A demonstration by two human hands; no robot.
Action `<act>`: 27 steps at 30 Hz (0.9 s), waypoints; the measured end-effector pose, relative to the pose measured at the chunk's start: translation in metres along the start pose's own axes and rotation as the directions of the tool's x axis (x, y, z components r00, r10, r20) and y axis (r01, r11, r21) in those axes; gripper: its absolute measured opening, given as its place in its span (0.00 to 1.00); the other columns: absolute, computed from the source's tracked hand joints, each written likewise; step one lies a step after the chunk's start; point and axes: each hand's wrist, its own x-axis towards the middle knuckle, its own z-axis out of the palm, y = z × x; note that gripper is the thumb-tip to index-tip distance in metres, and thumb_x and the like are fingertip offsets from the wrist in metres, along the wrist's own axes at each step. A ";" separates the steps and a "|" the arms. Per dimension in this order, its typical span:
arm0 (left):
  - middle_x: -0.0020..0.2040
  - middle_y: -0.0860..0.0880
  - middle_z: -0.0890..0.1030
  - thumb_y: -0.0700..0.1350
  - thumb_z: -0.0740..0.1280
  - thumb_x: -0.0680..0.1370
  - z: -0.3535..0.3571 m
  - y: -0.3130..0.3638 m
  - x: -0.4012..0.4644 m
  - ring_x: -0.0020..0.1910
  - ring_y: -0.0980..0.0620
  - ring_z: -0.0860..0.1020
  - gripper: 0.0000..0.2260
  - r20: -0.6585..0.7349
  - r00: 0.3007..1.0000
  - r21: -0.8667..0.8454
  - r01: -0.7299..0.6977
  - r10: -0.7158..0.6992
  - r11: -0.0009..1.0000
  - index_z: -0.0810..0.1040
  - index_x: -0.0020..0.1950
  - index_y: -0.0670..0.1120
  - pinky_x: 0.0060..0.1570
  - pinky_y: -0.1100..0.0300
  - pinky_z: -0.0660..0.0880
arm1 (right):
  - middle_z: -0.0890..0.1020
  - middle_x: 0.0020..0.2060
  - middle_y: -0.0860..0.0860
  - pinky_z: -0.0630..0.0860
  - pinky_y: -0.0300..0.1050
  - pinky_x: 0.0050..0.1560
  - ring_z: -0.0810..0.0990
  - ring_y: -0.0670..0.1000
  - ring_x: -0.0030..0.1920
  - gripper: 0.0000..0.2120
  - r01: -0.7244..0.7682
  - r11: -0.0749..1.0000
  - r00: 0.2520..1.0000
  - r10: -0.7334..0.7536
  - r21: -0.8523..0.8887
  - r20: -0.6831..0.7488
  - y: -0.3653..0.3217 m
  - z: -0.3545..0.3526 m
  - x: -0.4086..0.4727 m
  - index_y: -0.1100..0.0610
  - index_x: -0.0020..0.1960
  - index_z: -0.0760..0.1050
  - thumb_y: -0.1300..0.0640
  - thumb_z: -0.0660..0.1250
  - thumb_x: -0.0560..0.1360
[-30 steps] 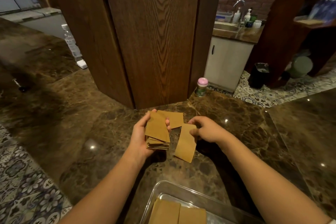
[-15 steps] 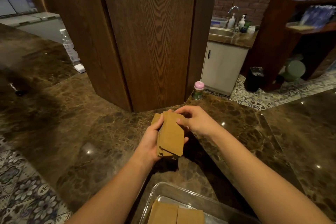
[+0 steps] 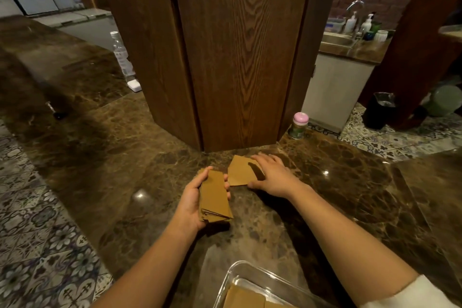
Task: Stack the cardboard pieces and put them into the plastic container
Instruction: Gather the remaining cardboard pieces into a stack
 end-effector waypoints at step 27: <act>0.49 0.39 0.86 0.50 0.69 0.76 0.040 -0.014 0.004 0.44 0.39 0.86 0.16 0.018 1.000 -0.035 -0.023 0.023 0.999 0.77 0.64 0.55 0.37 0.43 0.82 | 0.85 0.34 0.54 0.77 0.43 0.28 0.84 0.51 0.33 0.14 -0.144 0.341 0.966 0.250 0.929 0.058 -0.044 -0.017 -0.066 0.60 0.51 0.79 0.53 0.60 0.84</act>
